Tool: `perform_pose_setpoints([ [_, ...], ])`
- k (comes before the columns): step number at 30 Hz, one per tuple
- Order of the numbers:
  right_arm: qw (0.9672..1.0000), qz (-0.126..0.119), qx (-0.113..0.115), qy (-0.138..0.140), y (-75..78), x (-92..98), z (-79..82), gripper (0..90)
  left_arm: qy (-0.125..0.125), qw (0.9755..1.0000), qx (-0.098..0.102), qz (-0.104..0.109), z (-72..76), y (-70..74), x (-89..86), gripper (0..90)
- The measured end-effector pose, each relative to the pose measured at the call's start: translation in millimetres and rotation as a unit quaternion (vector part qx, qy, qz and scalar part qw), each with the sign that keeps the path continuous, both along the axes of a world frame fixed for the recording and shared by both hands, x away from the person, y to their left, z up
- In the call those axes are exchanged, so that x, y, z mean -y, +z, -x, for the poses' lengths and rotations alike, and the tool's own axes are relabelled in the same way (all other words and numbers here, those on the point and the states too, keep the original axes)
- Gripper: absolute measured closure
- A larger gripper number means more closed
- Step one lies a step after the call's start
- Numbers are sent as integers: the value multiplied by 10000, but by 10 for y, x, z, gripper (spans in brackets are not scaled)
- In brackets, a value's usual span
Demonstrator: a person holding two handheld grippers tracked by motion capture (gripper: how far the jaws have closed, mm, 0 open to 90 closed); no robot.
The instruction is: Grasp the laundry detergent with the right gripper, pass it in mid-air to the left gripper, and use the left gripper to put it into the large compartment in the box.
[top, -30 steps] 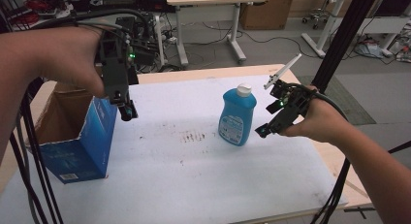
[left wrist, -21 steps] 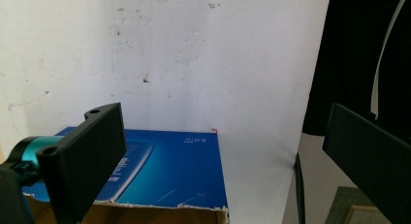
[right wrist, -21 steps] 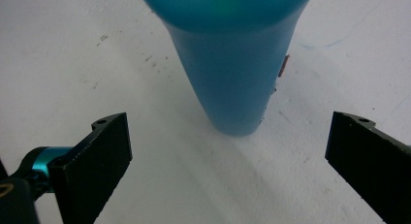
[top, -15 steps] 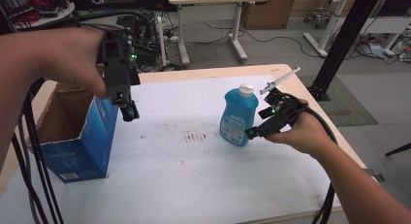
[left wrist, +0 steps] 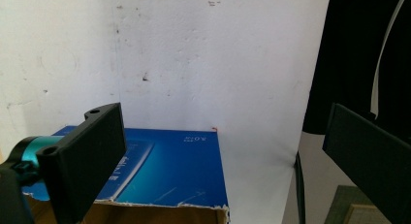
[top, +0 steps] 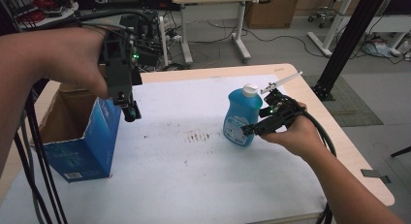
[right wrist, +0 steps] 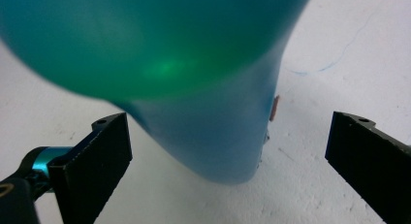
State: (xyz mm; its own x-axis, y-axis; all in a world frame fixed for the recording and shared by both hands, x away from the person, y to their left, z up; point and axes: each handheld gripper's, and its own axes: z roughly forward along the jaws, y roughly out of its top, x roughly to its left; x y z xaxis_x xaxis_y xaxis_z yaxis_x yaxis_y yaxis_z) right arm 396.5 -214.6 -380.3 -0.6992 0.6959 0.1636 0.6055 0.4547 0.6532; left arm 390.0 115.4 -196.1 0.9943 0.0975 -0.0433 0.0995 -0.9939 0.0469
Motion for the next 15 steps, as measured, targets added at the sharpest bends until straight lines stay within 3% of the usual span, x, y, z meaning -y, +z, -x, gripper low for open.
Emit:
perform_pose_setpoints([
  [15,9984,-296,372,-312,-108,-102,7,17,46,10000,-8,10,13,-15,-80,18],
])
